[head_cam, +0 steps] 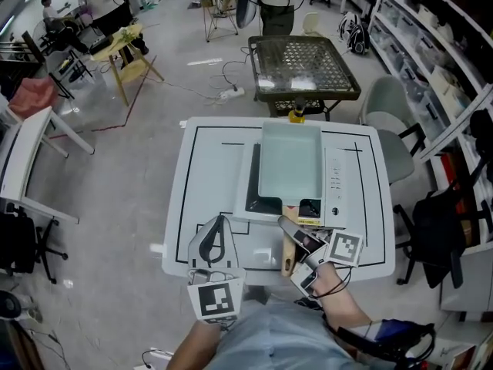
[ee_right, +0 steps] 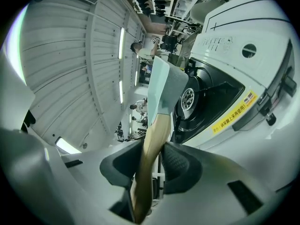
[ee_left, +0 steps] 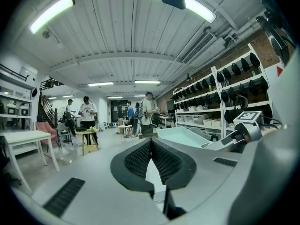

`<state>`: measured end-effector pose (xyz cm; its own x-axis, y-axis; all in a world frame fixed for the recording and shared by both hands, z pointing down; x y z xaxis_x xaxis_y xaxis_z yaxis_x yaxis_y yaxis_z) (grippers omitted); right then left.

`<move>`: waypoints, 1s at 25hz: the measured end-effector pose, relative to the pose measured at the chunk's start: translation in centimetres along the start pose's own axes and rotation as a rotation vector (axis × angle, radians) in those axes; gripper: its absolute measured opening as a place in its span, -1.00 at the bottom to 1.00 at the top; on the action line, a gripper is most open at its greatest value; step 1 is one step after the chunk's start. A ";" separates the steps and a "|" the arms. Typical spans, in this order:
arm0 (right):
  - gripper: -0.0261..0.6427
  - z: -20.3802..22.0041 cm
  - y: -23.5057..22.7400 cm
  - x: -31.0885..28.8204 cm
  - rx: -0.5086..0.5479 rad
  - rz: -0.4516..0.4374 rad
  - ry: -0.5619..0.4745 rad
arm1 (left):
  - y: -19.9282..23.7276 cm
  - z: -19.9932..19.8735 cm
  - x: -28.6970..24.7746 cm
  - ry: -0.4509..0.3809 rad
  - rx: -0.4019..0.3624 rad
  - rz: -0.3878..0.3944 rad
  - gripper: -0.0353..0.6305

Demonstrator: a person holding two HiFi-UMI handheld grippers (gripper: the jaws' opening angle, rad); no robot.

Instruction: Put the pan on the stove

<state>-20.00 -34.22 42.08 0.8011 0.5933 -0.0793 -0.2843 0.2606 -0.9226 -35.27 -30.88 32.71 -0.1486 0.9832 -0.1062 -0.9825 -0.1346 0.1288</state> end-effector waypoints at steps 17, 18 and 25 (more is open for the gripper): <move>-0.49 0.6 -3.3 -1.2 -0.065 0.070 0.021 | 0.9 1.4 -2.0 0.044 0.008 0.013 -0.84; -0.49 0.6 -3.3 -1.3 -0.068 0.070 0.020 | 0.9 1.5 -2.0 0.045 0.008 0.013 -0.84; -0.47 0.8 -3.3 -1.4 -0.109 0.055 0.003 | 0.9 1.6 -1.7 0.042 0.006 0.015 -0.84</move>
<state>-20.62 -35.29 45.55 0.7875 0.6020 -0.1324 -0.2694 0.1429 -0.9524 -35.77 -32.46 34.56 -0.1678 0.9750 -0.1455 -0.9795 -0.1483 0.1361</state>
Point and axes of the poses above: the fingertips, and each gripper's own axes: x backward along the fingers, y to its left, z out of its underside, the point moved 3 cm from there along x, backward along the fingers, and after that the axes turned 10 degrees about x, right-handed, at the moved point
